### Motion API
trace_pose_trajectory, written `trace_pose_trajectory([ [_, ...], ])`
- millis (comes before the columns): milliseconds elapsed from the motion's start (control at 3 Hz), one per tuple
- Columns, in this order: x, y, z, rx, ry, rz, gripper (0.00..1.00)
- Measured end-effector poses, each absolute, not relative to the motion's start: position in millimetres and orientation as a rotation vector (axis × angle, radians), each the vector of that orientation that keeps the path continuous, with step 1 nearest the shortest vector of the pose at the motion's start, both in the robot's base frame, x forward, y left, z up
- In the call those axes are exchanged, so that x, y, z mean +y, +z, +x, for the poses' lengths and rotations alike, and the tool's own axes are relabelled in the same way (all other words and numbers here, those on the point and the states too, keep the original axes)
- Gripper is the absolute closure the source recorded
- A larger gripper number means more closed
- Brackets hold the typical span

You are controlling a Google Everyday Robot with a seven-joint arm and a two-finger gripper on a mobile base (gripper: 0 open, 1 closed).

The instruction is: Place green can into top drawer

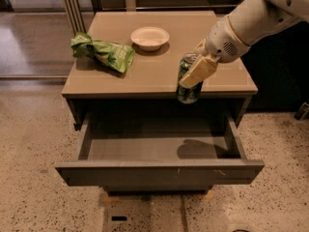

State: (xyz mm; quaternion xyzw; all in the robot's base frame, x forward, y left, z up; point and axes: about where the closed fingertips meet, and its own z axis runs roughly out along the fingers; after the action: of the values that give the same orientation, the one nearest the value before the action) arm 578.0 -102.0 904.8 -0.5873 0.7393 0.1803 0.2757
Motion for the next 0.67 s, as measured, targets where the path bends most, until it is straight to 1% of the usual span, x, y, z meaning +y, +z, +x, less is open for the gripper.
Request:
trace_pose_trajectory([
  [667,-98.5,891.7,573.6,1.984,0.460,-1.609,1.00],
])
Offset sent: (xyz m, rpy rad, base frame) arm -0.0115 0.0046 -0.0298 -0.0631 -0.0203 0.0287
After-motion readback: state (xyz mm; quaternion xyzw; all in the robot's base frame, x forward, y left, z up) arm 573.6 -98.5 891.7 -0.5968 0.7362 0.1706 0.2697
